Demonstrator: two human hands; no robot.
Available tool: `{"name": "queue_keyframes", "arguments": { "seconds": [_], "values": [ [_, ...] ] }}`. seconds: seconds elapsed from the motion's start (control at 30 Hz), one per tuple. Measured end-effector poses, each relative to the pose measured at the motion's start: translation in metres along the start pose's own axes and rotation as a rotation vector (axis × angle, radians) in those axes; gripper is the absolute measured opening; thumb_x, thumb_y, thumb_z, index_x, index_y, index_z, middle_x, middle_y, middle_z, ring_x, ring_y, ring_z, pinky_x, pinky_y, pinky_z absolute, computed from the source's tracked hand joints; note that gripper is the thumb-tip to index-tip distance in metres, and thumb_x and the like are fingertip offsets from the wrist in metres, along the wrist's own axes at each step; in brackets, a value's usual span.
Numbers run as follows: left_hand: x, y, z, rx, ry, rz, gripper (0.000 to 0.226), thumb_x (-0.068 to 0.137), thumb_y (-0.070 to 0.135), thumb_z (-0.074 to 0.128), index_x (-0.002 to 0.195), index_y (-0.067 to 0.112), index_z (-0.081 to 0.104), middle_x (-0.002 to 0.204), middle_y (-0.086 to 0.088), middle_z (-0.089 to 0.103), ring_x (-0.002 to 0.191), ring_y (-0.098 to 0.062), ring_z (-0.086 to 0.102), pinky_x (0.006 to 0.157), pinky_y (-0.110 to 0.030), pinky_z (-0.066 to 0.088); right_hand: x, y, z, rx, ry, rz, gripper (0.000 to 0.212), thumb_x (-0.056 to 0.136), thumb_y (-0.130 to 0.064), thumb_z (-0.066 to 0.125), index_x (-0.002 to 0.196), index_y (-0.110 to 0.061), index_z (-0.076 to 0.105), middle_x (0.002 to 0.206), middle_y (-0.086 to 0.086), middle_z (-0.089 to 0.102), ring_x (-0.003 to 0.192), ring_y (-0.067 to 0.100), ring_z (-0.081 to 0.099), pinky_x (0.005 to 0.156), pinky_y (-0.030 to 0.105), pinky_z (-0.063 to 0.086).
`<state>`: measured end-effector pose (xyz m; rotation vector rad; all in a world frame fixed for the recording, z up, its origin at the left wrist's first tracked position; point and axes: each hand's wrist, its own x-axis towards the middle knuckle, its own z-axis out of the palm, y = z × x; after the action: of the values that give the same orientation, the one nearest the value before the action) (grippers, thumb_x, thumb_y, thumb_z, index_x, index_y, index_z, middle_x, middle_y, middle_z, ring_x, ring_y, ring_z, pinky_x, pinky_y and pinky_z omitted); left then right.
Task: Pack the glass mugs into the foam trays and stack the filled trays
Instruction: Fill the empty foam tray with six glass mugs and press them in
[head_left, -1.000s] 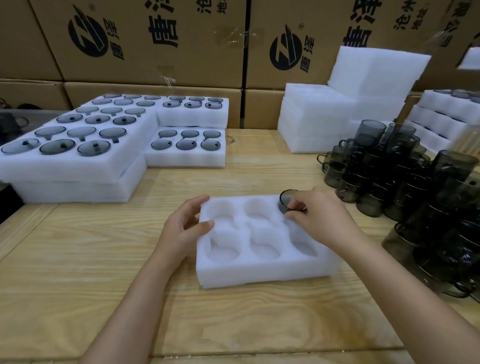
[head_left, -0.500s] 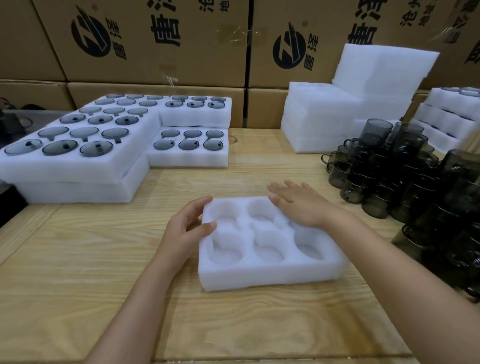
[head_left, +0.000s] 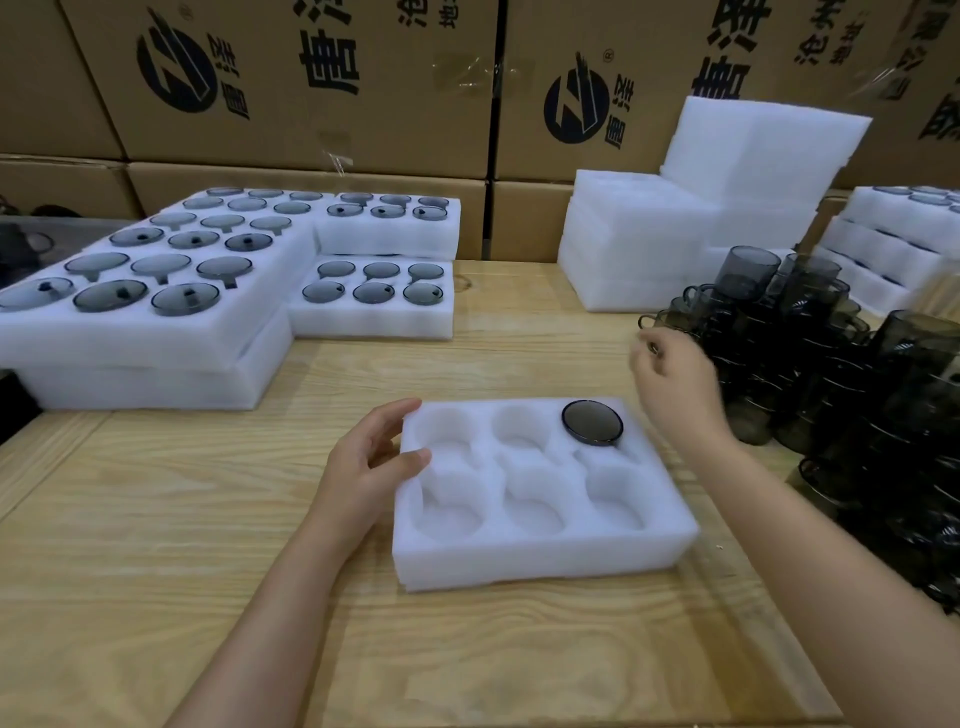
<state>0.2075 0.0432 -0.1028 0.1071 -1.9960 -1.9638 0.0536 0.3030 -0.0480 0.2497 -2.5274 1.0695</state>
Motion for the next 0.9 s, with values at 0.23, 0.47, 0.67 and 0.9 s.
{"name": "queue_keyframes", "arguments": {
  "seconds": [0.23,0.47,0.67,0.9],
  "values": [
    [0.000,0.001,0.000,0.002,0.010,0.002,0.051,0.065,0.018,0.068,0.116,0.023,0.062,0.120,-0.001,0.065,0.107,-0.014,0.063,0.082,-0.022,0.049,0.010,0.030,-0.017,-0.245,-0.087,0.161,0.039,0.092,-0.027,0.048,0.127,-0.010,0.054,0.121,0.013,0.060,0.115,0.033,0.050,0.090,0.039,0.042],
    [-0.001,0.002,0.001,0.013,0.011,0.007,0.053,0.066,0.017,0.067,0.119,0.019,0.061,0.119,-0.001,0.066,0.104,-0.010,0.064,0.080,-0.019,0.050,-0.011,0.029,-0.017,-0.233,-0.153,0.037,0.014,0.079,-0.020,0.069,0.094,-0.019,0.070,0.075,-0.009,0.061,0.087,0.020,0.058,0.080,0.033,0.047],
    [-0.001,0.004,0.002,0.022,0.018,0.003,0.054,0.065,0.017,0.067,0.119,0.018,0.061,0.119,-0.002,0.065,0.106,-0.014,0.063,0.082,-0.022,0.048,-0.010,0.032,-0.019,-0.434,-0.301,-0.059,0.003,0.079,-0.028,0.065,0.080,-0.027,0.068,0.071,-0.006,0.043,0.088,0.026,0.047,0.068,0.032,0.039],
    [-0.001,0.005,0.002,0.017,0.017,0.001,0.052,0.065,0.017,0.067,0.116,0.020,0.062,0.118,-0.002,0.066,0.102,-0.010,0.065,0.078,-0.018,0.050,-0.012,0.039,-0.008,-0.393,-0.227,-0.082,0.026,0.080,-0.038,0.069,0.104,-0.027,0.071,0.133,0.005,0.033,0.119,0.020,0.023,0.099,0.039,0.034]
  ]
}}
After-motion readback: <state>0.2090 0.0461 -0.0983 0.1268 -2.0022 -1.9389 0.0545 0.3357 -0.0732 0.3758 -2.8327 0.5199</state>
